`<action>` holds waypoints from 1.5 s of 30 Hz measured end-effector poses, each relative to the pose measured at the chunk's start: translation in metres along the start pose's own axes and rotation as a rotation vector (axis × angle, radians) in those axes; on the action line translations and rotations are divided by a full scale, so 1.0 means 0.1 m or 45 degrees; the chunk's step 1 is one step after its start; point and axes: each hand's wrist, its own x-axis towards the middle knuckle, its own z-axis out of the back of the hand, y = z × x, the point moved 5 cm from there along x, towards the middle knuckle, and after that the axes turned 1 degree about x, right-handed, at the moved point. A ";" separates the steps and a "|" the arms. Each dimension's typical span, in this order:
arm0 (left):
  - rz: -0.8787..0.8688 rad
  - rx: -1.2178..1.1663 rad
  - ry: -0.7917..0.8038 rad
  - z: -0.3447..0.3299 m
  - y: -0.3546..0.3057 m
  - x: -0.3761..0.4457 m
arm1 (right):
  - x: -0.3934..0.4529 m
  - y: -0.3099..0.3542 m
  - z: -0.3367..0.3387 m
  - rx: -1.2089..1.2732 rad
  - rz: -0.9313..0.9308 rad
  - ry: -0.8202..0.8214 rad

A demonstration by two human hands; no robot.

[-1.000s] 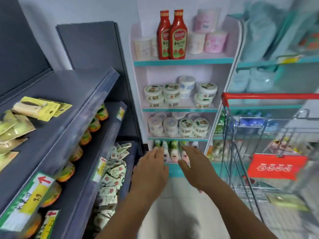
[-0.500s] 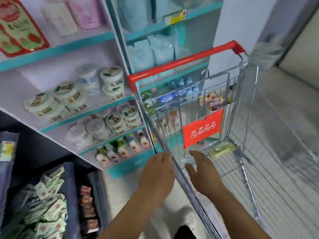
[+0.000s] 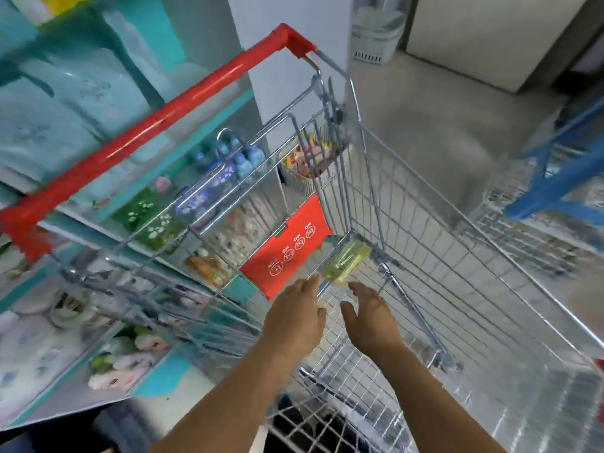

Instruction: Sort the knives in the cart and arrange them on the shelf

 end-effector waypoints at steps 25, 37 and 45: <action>0.008 -0.084 0.196 -1.82 0.32 2.32 | 2.04 -1.16 -0.93 0.126 -0.552 0.082; 0.088 -0.562 -0.009 -2.14 0.50 2.44 | 2.27 -1.32 -1.08 0.391 -0.836 -0.205; 0.088 -0.268 0.198 -2.25 0.46 2.48 | 2.31 -1.38 -1.15 0.395 -0.826 -0.227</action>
